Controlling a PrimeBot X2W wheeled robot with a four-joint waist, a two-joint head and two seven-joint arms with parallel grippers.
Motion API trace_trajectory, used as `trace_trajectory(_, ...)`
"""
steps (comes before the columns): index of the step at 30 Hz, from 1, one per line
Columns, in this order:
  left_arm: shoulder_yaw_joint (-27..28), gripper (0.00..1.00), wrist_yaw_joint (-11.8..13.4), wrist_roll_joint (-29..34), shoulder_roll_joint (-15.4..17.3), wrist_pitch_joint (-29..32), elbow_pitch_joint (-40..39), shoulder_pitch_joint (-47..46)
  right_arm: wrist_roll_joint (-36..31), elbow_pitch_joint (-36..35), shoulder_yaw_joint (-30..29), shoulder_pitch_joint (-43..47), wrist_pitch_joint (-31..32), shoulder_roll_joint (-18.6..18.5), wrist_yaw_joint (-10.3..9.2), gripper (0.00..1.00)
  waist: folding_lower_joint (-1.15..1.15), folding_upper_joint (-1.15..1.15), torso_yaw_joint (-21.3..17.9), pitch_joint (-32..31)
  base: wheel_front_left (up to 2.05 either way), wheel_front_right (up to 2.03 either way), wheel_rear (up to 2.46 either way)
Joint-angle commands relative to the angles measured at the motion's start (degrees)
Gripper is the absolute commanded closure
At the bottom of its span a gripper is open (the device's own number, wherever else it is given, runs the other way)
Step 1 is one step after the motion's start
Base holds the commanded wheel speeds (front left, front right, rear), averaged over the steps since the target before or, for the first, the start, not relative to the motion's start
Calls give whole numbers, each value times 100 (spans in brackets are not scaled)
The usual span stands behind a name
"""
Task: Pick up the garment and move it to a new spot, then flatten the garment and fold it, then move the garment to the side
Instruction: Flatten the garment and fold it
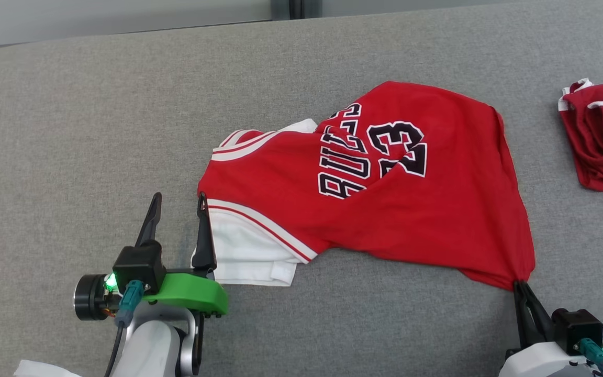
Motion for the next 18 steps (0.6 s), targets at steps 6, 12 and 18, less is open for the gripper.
trace_trajectory(6, 42, 0, -15, 15, 17, -1, 13, 103, 347, -241, 214, -23, -33, -3, -6, 0, 0, 0, -81, -100, 0, 0, 0)
trace_trajectory(12, -7, 0, 2, -56, 18, -1, 22, 135, 304, -744, 171, 94, -35, -5, -6, 0, 0, 0, -52, -232, 0, 0, 0)
trace_trajectory(18, -37, 0, 38, -125, 17, -1, 3, 201, 381, -1201, -67, 140, -35, -11, -6, 0, 0, 0, -6, -395, 0, 0, 0)
